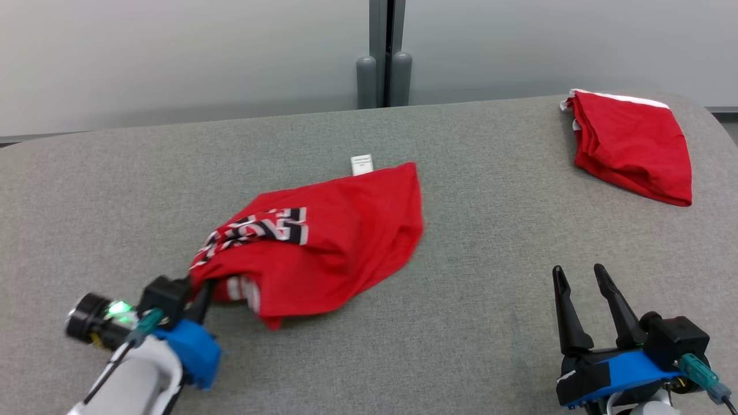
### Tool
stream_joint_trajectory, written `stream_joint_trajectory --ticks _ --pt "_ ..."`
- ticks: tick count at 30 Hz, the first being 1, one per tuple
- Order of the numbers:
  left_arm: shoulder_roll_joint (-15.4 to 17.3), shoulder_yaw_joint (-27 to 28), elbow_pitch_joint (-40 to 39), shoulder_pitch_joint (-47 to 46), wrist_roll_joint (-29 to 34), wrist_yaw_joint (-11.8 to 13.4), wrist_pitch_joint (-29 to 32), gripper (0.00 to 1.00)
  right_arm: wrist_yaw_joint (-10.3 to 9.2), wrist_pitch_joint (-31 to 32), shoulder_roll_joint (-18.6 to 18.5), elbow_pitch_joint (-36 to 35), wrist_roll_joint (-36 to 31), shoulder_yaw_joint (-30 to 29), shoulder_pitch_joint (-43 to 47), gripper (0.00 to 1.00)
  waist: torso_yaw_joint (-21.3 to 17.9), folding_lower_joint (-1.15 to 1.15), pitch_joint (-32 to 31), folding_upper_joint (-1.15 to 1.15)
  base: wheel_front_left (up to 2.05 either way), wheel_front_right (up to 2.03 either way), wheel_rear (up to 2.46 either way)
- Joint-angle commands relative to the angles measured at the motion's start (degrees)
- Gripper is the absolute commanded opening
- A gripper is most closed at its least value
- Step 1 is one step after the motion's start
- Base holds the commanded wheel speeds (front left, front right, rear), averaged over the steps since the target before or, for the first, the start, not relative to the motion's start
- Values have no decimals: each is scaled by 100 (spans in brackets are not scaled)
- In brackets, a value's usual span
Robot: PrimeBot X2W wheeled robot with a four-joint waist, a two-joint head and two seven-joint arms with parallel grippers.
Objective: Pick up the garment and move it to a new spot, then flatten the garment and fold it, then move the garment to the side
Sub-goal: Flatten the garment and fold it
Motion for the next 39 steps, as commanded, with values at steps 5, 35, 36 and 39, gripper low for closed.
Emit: stream_joint_trajectory --ticks 5,35,36,39 --pt "272 236 -53 365 -206 100 -25 0 1 -22 -17 47 -43 27 17 100 25 0 -18 -1 0 0 0" --pt "-1148 3332 -2584 2414 160 197 -25 100 1 -22 -17 114 -52 -171 213 100 641 0 -264 -1 0 0 0" --pt "-1235 3454 -2637 2423 275 128 -25 100 1 -22 -16 129 -48 -167 203 100 644 0 -258 -1 0 0 0" --pt "-1502 3735 -2713 2442 585 -55 -25 100 1 -22 -17 174 -30 -121 167 100 641 0 -253 -1 0 0 0"
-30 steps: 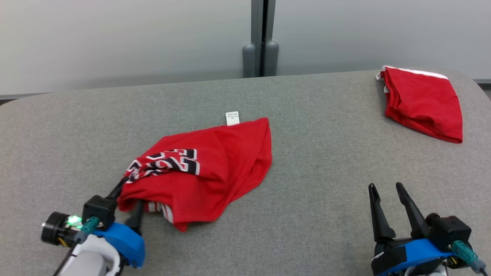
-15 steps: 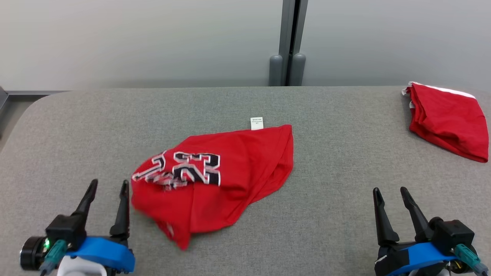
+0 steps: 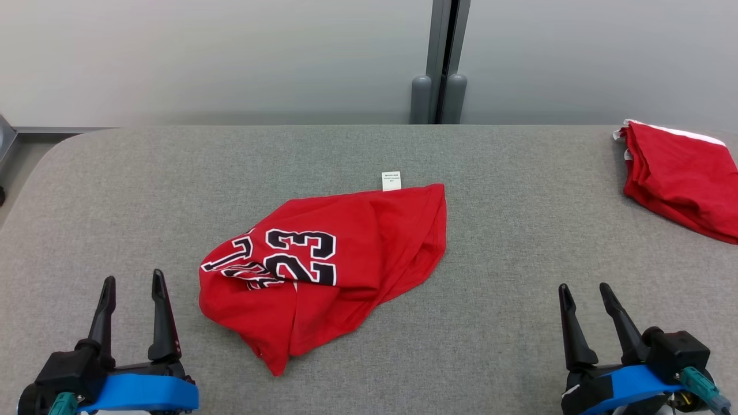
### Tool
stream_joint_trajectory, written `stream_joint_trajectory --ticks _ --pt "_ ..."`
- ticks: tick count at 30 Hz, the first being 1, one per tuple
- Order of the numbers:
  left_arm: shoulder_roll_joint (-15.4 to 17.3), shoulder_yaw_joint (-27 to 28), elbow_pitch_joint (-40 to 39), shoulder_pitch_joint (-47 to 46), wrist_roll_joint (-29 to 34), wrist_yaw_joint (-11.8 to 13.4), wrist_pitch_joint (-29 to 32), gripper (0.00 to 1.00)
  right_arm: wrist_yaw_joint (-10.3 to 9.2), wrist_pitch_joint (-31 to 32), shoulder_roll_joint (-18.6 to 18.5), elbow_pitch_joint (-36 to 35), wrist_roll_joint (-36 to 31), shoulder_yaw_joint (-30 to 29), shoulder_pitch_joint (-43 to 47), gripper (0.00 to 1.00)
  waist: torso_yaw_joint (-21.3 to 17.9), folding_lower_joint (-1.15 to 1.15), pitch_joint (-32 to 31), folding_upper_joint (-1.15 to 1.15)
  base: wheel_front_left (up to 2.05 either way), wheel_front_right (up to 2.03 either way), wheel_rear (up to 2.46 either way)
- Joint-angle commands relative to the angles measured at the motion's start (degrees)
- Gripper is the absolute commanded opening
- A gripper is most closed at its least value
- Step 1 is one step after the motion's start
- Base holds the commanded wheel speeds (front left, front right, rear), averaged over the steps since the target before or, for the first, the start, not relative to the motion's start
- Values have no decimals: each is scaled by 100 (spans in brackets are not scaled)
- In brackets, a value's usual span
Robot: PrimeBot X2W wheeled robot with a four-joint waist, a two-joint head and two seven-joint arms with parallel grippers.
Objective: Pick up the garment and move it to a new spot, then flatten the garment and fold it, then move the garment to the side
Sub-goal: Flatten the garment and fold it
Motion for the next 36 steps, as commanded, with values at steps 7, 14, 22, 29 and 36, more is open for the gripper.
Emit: stream_joint_trajectory --ticks 7,14,22,29,36 --pt "-364 434 -42 43 502 -249 -25 100 1 -22 -16 144 103 152 -106 100 -4 0 4 0 0 0 0" --pt "-484 557 24 -125 747 -348 -25 100 1 -21 -16 478 63 543 -581 100 147 0 129 0 0 0 0" --pt "-546 529 -5 -348 772 -392 -25 100 1 -20 -18 1548 -155 1178 -2112 100 458 0 448 0 0 0 0" --pt "-554 400 -11 -547 656 -402 -25 100 1 30 -18 3248 -335 1273 -3395 100 739 0 751 0 0 0 0" --pt "-555 303 52 -622 501 -370 -25 100 1 251 -18 4631 -675 1052 -4010 100 870 0 870 0 0 0 0"
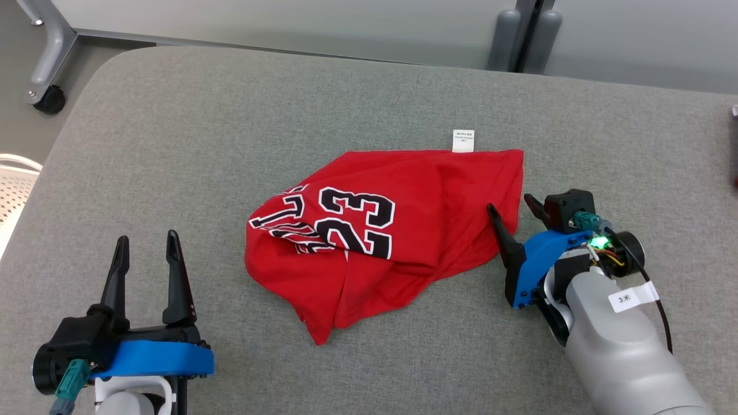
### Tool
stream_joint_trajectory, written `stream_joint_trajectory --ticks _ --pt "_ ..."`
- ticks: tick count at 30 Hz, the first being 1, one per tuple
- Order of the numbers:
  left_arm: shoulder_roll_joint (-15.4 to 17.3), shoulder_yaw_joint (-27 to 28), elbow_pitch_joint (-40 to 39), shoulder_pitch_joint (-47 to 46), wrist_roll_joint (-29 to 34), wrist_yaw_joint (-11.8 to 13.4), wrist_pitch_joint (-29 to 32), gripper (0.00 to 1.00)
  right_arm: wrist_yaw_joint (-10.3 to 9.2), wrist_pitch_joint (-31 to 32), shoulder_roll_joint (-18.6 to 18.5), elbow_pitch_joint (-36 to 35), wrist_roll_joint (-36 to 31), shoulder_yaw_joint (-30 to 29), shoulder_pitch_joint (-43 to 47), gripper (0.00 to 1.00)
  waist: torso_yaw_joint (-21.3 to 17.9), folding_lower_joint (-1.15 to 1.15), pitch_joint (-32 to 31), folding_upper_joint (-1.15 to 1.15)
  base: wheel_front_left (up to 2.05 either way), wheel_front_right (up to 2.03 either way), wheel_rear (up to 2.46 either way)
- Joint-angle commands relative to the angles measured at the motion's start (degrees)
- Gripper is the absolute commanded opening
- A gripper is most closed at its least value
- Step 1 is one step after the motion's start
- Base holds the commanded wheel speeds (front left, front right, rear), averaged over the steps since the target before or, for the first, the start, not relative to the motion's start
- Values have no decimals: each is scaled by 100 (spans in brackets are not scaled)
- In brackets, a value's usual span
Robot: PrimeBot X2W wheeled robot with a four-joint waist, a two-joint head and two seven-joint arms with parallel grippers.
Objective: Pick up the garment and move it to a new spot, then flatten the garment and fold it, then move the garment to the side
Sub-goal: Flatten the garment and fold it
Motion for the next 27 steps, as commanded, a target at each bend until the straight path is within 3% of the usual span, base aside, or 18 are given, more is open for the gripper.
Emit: stream_joint_trajectory --ticks 1,6,13,14,15,16,22,27 --pt "-10 -26 32 -54 -37 -1 -25 100 1 -5 -20 165 -3 -31 -135 100 22 -1 3 -1 0 0 0" --pt "-11 -101 67 -76 -78 30 -25 100 1 77 -21 594 160 40 -177 100 56 -1 -19 -1 0 0 0" --pt "-11 -211 78 -130 -125 55 -25 100 2 103 -14 618 979 741 59 100 127 -1 -37 -1 0 0 0" --pt "-11 -227 78 -140 -132 56 -25 100 2 84 -13 591 1097 837 75 94 137 -1 -30 -1 0 0 0" --pt "-10 -243 80 -148 -130 54 -25 100 2 57 -9 548 1196 921 85 44 143 -1 -25 -1 0 0 0" --pt "-10 -255 81 -153 -127 53 -25 100 2 25 -12 528 1286 1003 86 0 143 -1 -20 -1 0 0 0" --pt "-10 -184 91 -59 -110 56 -25 100 1 -171 -18 546 1522 1308 -45 0 17 -1 -78 -1 0 0 0" --pt "-10 -74 88 99 -65 59 -25 100 1 -278 -143 733 1223 1112 -143 0 -227 -1 -277 -1 0 0 0"
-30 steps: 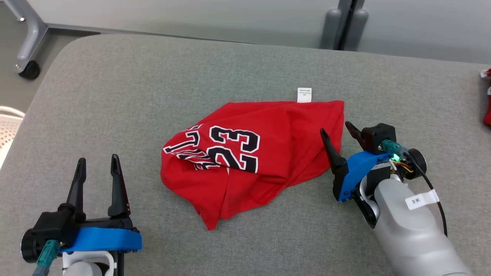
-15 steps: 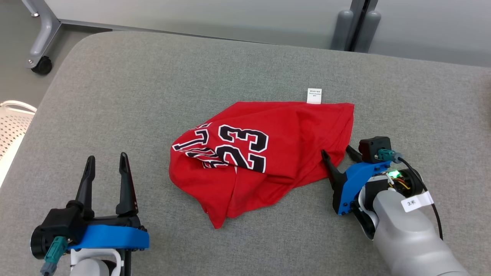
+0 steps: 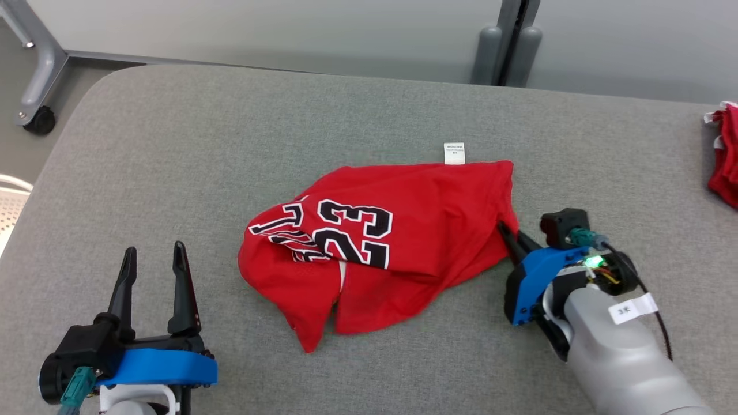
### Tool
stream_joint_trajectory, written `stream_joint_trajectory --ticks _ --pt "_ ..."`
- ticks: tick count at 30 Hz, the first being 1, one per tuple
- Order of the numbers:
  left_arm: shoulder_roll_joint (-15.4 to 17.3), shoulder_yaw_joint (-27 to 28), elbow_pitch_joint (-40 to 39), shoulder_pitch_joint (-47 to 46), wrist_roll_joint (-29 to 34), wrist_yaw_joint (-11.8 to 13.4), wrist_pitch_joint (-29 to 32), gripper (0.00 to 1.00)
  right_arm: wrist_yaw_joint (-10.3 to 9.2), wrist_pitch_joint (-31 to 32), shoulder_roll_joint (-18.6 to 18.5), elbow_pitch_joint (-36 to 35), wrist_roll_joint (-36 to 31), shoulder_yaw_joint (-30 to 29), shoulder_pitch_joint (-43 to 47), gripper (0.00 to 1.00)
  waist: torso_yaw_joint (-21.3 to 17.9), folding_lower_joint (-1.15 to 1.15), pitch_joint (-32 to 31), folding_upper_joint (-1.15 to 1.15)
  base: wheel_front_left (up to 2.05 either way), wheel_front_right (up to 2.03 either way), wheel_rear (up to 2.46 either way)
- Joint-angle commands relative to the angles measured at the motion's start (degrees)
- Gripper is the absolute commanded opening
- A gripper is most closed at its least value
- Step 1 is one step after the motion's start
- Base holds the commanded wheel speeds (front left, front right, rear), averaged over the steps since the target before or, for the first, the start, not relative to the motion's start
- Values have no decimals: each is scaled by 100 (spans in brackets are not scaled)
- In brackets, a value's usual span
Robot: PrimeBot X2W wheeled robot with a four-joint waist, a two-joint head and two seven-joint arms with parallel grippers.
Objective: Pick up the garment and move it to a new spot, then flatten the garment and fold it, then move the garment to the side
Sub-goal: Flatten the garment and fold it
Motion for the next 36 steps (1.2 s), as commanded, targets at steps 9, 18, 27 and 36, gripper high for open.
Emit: stream_joint_trajectory --ticks 9,18,27,36 --pt "-4 99 -39 203 80 -19 -25 100 0 -36 -1260 -633 -397 -730 218 0 -350 0 -326 -1 0 0 0" --pt "-5 141 -31 143 77 -34 -25 100 0 -35 -1473 -514 -508 -1072 23 100 -445 0 -232 -1 0 0 0" --pt "-5 221 -17 289 188 -55 -25 100 0 -34 -1222 -1770 -622 -1638 760 100 -639 0 -451 -1 0 0 0" --pt "-5 266 -50 365 229 -69 -25 100 0 -34 -610 -4193 -865 -2130 2478 100 -794 0 -572 -1 0 0 0"
